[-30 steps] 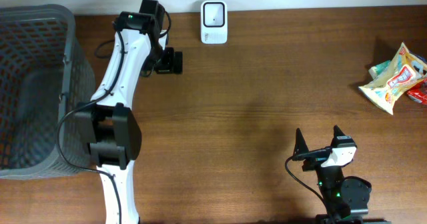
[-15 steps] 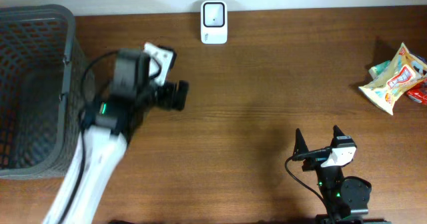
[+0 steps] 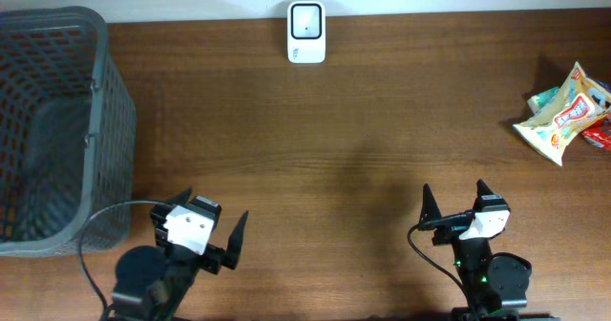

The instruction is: Scan the item barcode

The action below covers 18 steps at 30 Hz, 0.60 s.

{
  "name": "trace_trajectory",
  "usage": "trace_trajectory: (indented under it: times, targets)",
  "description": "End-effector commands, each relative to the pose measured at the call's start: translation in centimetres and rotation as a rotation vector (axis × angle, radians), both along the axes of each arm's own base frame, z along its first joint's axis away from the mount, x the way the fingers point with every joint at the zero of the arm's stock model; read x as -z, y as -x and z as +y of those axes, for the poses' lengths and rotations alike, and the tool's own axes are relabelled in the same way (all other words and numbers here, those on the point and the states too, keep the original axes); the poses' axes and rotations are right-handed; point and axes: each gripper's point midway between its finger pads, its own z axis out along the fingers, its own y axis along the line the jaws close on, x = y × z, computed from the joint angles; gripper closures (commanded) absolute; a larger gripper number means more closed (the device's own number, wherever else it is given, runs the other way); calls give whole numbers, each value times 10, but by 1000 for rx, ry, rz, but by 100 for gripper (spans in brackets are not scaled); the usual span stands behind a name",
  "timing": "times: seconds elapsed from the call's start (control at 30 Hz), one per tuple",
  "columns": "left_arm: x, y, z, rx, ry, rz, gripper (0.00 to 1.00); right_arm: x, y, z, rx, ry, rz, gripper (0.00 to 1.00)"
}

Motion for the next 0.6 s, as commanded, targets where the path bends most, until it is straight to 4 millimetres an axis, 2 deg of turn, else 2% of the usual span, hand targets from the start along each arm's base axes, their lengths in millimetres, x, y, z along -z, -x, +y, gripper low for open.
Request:
trace_trajectory:
  times: [0.0, 0.13, 0.23, 0.43, 0.57]
  targets:
    - [19, -11, 2, -12, 1, -60, 1, 3, 0, 4, -18, 7, 2, 2]
    - [23, -28, 4, -42, 29, -210, 1, 3, 0, 4, -18, 7, 2, 2]
    - [20, -33, 10, -81, 49, -328, 1, 3, 0, 4, -18, 7, 2, 1]
    - [47, -35, 31, -169, 42, -328, 1, 3, 0, 4, -19, 7, 2, 1]
    - [52, -33, 45, -222, 30, -315, 1, 3, 0, 4, -19, 7, 2, 2]
